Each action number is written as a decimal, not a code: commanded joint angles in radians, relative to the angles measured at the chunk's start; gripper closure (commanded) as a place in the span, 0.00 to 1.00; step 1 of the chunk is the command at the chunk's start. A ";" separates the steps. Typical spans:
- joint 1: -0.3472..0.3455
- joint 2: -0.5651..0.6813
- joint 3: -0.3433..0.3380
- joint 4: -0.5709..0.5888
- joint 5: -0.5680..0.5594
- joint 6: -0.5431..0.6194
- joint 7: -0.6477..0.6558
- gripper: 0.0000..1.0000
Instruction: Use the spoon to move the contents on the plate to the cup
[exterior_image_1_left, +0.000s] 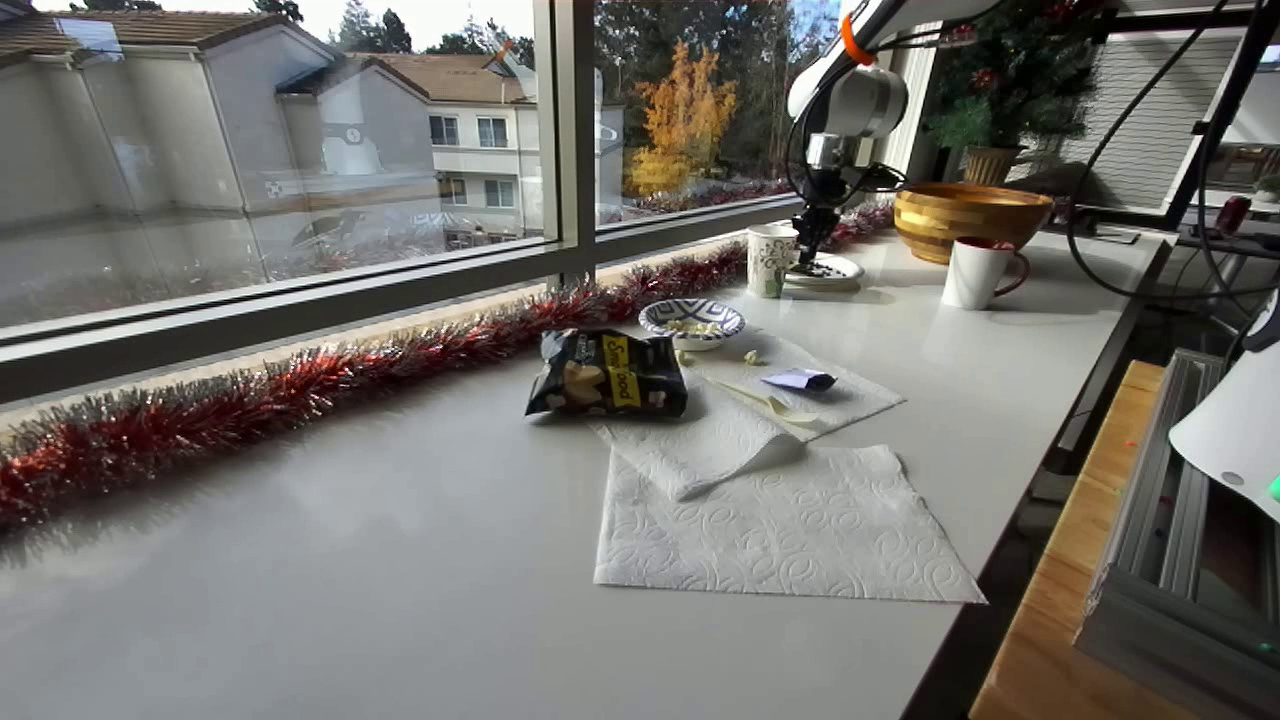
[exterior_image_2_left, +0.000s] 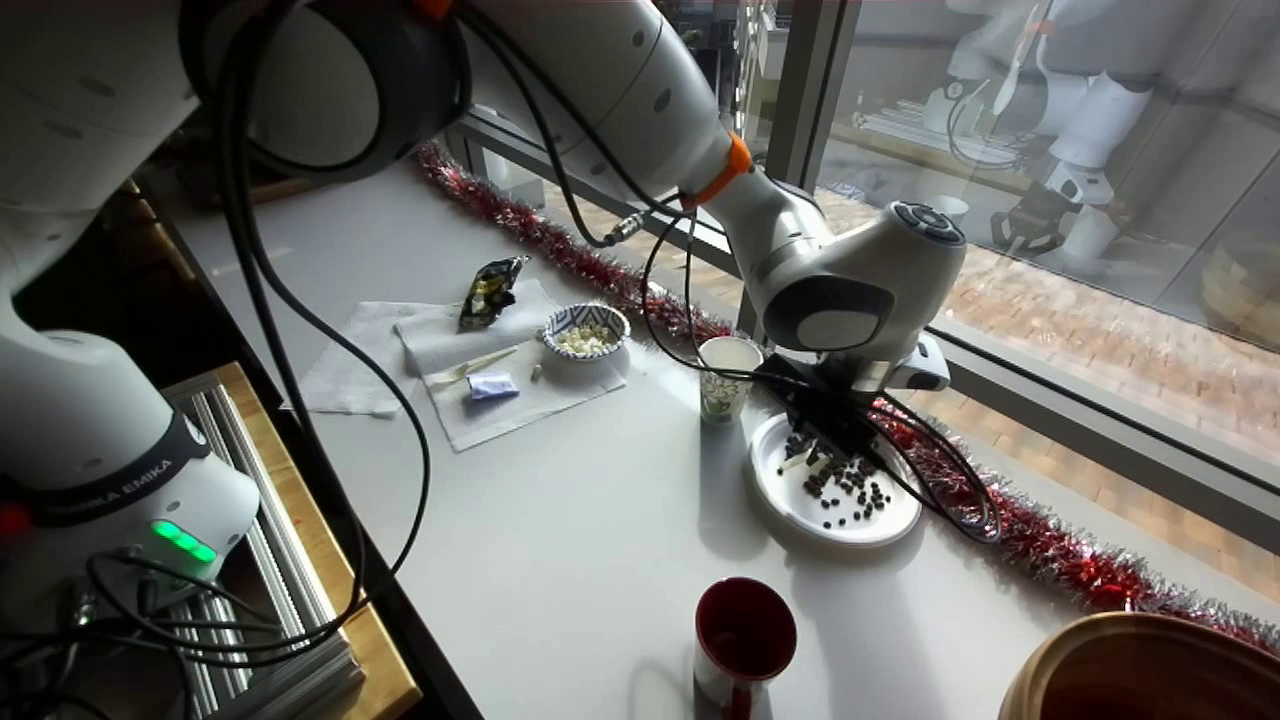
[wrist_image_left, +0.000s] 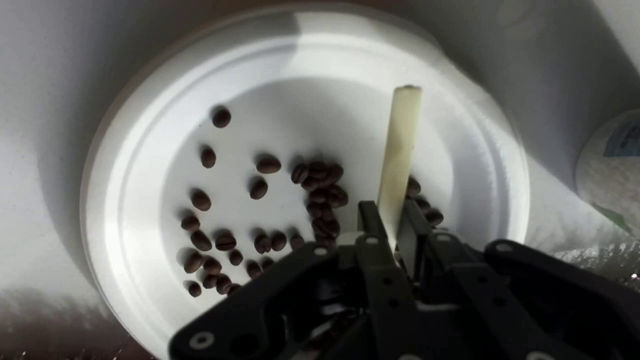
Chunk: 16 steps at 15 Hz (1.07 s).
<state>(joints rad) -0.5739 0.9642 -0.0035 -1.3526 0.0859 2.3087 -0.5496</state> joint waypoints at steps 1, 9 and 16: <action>-0.024 0.037 0.031 0.024 0.035 0.041 -0.040 0.97; -0.042 0.049 0.057 0.019 0.049 0.104 -0.042 0.97; -0.054 0.056 0.074 0.007 0.076 0.177 -0.020 0.97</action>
<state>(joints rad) -0.6110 0.9930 0.0492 -1.3537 0.1291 2.4356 -0.5599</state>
